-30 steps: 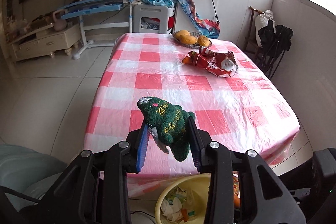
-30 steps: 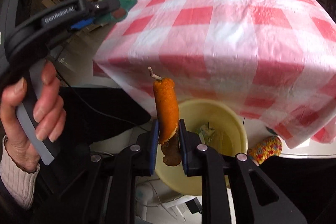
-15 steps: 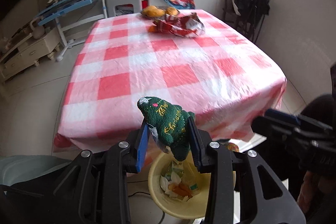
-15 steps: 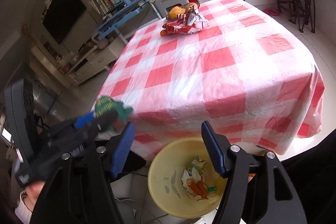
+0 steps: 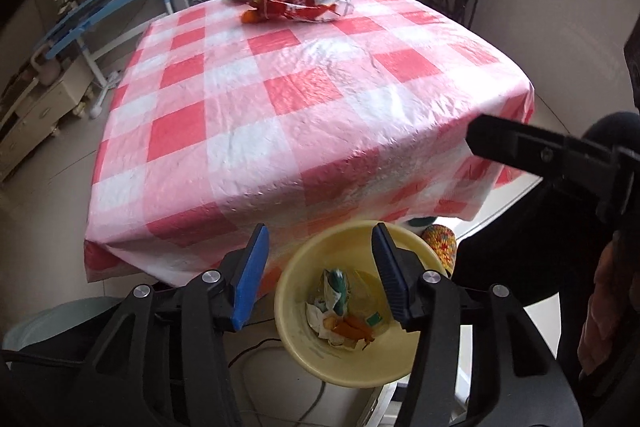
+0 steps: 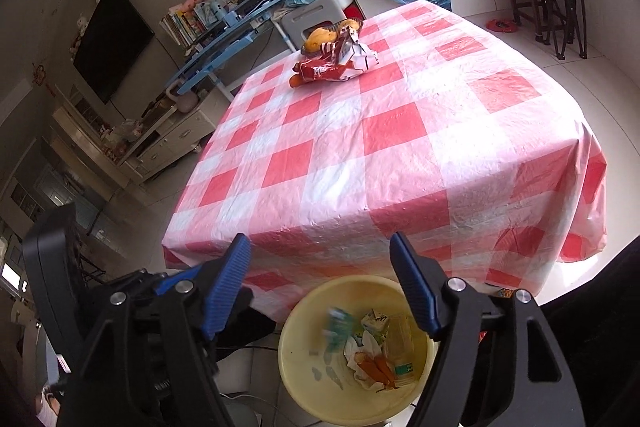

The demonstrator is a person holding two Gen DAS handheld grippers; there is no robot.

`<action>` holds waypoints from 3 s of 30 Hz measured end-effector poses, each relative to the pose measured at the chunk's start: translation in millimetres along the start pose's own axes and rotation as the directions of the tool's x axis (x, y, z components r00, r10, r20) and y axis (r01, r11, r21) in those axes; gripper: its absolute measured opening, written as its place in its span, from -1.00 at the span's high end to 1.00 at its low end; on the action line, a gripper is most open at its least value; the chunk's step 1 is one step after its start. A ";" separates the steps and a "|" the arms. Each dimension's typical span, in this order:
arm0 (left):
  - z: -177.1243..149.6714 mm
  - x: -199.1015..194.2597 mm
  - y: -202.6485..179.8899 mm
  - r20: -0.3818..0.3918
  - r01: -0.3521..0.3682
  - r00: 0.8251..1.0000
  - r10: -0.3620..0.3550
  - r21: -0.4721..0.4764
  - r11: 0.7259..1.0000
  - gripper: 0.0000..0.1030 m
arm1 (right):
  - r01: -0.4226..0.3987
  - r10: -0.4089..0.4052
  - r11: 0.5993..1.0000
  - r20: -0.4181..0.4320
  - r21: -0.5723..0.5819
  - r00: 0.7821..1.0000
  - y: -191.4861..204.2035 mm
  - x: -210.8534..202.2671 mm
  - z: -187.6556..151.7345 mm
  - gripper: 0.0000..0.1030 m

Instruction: Collect trash

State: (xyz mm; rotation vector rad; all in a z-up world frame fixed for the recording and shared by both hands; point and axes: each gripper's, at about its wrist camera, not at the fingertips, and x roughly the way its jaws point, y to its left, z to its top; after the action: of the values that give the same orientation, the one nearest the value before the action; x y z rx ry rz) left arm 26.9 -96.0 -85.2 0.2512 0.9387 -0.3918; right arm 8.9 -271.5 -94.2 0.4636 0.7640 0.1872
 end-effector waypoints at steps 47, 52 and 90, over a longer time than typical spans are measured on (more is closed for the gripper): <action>9.4 -12.4 46.5 0.117 -0.093 0.985 0.126 -0.257 0.962 -0.33 | 0.030 -0.035 0.994 -0.042 -0.108 0.999 19.3 13.8 -9.2 -0.38; 8.8 -11.1 46.9 0.113 -0.093 0.986 0.126 -0.256 0.962 -0.33 | 0.032 -0.038 0.993 -0.044 -0.114 0.998 19.7 14.7 -9.3 -0.38; 9.0 -7.9 50.1 0.114 -0.089 0.985 0.126 -0.280 0.956 -0.33 | 0.037 -0.043 0.992 -0.046 -0.120 0.998 20.7 16.0 -9.5 -0.38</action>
State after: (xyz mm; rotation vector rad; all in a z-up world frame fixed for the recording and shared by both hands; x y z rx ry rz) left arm 51.0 -52.5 -71.6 0.0223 0.8347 -0.1717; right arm 13.7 -244.8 -100.4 0.3315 0.8048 0.2056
